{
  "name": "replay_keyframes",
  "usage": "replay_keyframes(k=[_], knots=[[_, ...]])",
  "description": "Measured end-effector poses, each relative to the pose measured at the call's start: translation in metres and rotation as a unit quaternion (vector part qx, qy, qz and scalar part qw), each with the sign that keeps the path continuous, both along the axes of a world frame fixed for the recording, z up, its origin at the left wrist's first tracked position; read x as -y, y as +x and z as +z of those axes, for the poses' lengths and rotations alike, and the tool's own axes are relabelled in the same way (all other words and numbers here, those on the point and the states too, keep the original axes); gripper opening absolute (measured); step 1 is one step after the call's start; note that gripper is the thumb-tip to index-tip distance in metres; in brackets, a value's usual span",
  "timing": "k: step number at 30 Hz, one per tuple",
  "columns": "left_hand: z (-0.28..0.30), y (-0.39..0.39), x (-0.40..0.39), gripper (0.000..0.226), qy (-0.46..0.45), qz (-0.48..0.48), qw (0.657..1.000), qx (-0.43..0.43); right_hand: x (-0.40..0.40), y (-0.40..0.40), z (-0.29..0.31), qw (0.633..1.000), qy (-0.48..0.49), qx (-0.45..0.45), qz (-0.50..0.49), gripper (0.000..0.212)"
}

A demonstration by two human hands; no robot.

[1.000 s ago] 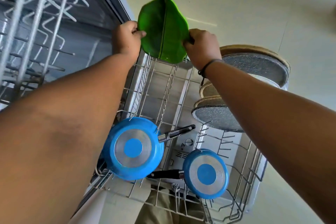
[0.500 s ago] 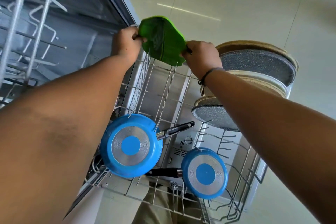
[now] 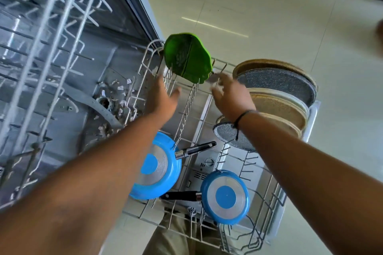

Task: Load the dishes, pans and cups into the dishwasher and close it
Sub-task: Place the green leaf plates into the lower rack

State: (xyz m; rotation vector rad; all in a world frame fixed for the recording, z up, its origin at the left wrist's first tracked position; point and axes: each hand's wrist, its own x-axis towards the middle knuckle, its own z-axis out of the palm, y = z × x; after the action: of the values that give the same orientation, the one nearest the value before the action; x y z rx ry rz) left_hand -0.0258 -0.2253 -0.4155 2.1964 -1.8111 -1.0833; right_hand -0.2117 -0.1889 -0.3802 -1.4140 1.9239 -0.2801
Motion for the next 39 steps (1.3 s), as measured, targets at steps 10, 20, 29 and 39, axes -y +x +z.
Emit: replay_keyframes(k=[10, 20, 29, 39], knots=[[0.138, 0.013, -0.147, 0.069, -0.013, -0.199, 0.980, 0.009, -0.104, 0.023, 0.122, 0.966, 0.065, -0.081, 0.237, 0.062], [0.342, 0.075, -0.241, 0.076, -0.038, -0.168, 0.979, 0.104, -0.178, 0.062, 0.292, 0.914, -0.012, -0.197, 0.354, 0.097], [0.491, 0.190, -0.387, 0.053, -0.317, -0.060, 0.933, 0.159, -0.277, 0.200, 0.418, 0.871, -0.228, -0.162, 0.405, 0.097], [0.548, 0.371, -0.651, 0.066, -0.266, 0.253, 0.895, 0.255, -0.449, 0.441, 0.488, 0.761, -0.288, -0.050, 0.578, 0.097]])
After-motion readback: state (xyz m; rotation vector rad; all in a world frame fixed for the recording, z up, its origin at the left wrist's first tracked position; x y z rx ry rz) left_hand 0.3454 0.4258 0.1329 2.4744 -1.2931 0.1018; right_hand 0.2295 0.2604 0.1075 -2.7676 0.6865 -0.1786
